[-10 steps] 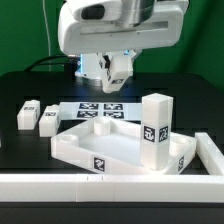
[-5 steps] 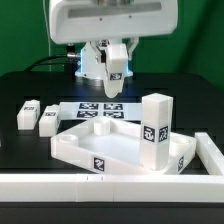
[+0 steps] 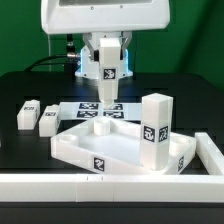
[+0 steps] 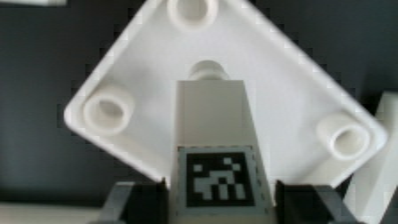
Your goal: Assemble desk
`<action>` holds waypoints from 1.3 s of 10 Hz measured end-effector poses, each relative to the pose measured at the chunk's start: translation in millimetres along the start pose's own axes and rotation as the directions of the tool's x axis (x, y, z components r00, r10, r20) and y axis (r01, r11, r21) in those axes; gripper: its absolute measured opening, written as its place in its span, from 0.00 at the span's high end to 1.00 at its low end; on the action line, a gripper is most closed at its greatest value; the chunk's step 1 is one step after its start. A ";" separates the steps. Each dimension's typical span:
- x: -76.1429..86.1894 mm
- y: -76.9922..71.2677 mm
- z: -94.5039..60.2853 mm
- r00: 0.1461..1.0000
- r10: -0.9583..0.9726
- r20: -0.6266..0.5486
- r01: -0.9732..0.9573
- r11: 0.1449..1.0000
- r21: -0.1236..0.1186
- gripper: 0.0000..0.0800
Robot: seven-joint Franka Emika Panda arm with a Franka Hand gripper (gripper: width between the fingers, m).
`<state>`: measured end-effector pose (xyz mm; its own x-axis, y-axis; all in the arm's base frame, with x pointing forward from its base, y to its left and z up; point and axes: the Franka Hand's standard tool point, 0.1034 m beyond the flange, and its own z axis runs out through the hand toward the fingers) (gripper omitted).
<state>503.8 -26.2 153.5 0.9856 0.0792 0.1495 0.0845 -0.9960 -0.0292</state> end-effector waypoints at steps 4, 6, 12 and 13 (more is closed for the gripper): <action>3.3 16.2 -0.1 0.982 -0.020 -0.188 0.011 0.999 -0.049 0.64; 3.6 17.1 0.1 0.982 -0.020 -0.187 0.011 0.999 -0.050 0.64; -1.1 56.5 18.4 0.986 -0.047 -0.160 0.033 0.995 -0.090 0.64; -1.6 55.8 22.3 0.987 -0.051 -0.151 0.038 0.995 -0.089 0.64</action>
Offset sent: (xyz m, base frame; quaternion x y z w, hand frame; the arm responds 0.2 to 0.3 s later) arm 0.0000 0.0000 0.0000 0.0000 0.0650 0.0000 0.9979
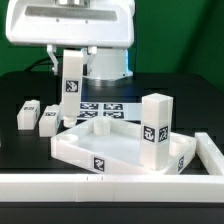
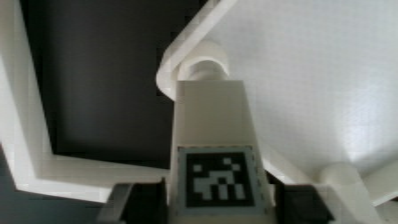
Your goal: Assemble desk
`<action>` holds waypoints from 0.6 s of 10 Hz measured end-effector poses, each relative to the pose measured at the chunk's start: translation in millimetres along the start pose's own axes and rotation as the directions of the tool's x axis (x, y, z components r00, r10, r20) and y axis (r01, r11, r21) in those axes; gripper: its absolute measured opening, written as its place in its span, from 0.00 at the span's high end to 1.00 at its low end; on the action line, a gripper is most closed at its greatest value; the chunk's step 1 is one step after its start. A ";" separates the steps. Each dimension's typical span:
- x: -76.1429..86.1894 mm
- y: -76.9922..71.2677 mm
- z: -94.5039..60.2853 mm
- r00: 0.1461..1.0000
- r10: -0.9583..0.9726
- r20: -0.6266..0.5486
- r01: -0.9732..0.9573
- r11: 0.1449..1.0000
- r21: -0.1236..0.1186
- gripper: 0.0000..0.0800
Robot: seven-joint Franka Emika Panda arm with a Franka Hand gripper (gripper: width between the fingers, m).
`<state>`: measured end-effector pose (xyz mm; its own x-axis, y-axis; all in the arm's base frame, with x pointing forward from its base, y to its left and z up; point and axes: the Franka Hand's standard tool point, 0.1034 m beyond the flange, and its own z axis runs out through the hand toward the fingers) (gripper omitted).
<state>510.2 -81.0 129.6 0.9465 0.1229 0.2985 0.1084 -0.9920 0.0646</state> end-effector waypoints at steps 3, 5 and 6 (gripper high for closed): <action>-0.5 0.2 0.4 1.000 0.001 0.001 -0.001 1.000 0.000 0.64; -1.2 1.0 1.0 1.000 0.002 0.003 -0.002 1.000 -0.001 0.64; -0.8 8.8 2.4 1.000 -0.010 0.011 0.010 1.000 0.000 0.64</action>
Offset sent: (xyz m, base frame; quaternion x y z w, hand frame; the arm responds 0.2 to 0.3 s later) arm 0.0000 0.0000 0.0000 0.0000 0.0000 0.0000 1.0000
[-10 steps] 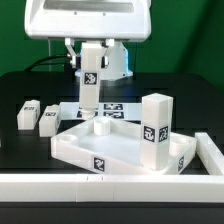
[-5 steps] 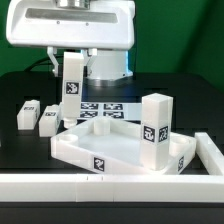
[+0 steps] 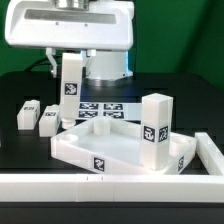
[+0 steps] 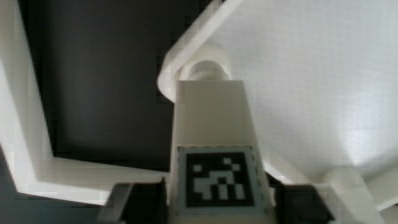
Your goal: Assemble desk
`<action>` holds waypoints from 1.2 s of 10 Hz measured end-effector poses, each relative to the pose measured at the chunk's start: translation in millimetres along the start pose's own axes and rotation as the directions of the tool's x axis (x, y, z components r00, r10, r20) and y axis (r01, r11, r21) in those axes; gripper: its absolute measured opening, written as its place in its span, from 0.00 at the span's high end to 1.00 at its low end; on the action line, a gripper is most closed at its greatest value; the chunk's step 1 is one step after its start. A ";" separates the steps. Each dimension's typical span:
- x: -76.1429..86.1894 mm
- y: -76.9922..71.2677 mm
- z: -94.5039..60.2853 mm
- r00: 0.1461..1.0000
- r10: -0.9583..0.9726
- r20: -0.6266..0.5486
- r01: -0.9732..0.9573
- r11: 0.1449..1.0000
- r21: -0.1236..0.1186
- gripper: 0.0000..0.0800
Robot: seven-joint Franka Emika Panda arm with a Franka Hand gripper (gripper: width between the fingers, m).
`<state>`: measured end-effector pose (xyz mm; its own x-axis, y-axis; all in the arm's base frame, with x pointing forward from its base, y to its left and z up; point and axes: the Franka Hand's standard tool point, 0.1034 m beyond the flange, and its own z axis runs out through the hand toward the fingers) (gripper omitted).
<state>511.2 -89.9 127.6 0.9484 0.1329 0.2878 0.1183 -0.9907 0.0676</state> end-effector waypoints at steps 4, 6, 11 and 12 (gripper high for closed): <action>13.2 8.7 7.8 1.000 0.019 -0.005 -0.019 1.000 -0.008 0.64; 13.8 7.1 7.6 1.000 0.021 -0.006 -0.021 1.000 -0.007 0.64; 22.7 -4.8 8.6 0.998 0.065 -0.015 -0.065 0.998 0.003 0.64; 21.5 -4.3 9.1 0.998 0.066 -0.013 -0.066 0.998 0.002 0.64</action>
Offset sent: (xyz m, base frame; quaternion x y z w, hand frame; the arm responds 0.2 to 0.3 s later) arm 0.0138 0.0115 0.0046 0.0113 -0.0034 0.0102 0.9999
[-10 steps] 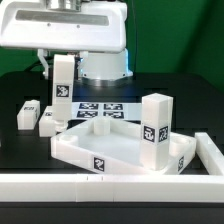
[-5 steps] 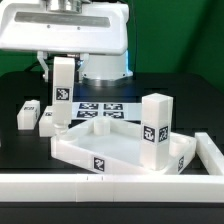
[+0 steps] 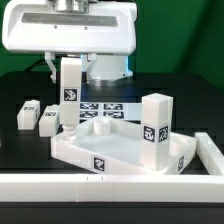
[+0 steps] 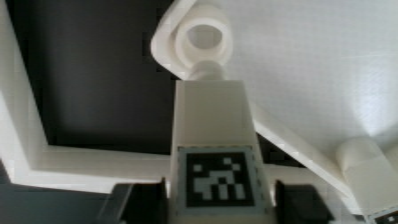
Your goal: Assemble desk
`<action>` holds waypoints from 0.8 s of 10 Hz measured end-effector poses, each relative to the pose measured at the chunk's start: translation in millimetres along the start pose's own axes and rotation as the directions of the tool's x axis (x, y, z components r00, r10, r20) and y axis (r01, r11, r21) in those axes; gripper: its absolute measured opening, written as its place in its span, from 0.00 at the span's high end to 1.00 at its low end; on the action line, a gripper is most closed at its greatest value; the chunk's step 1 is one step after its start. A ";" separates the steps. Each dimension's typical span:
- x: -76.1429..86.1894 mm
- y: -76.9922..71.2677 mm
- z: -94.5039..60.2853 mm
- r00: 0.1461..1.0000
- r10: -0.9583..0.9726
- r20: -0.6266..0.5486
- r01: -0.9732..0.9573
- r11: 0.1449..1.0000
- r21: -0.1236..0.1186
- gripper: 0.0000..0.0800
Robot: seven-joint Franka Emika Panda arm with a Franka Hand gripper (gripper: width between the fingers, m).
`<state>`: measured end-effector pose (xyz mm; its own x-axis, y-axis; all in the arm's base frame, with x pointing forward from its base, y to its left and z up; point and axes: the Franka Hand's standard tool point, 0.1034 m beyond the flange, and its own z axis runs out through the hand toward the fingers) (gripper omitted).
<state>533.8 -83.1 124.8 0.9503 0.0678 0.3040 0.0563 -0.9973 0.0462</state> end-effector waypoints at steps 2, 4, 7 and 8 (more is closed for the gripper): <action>-0.3 0.0 0.4 1.000 0.000 0.001 0.000 1.000 0.000 0.64; -7.6 -0.5 2.8 1.000 0.000 0.006 0.000 1.000 -0.004 0.64; -15.2 -0.1 5.5 1.000 0.002 0.018 -0.002 1.000 -0.003 0.64; -16.4 -0.3 6.5 1.000 0.002 0.019 -0.001 1.000 -0.004 0.64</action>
Offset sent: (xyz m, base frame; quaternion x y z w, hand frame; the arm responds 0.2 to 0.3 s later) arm -0.0243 0.0063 -0.0112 0.0028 0.0046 0.0261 0.9996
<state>520.1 -84.0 113.7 0.9560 0.0657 0.2859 0.0537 -0.9973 0.0498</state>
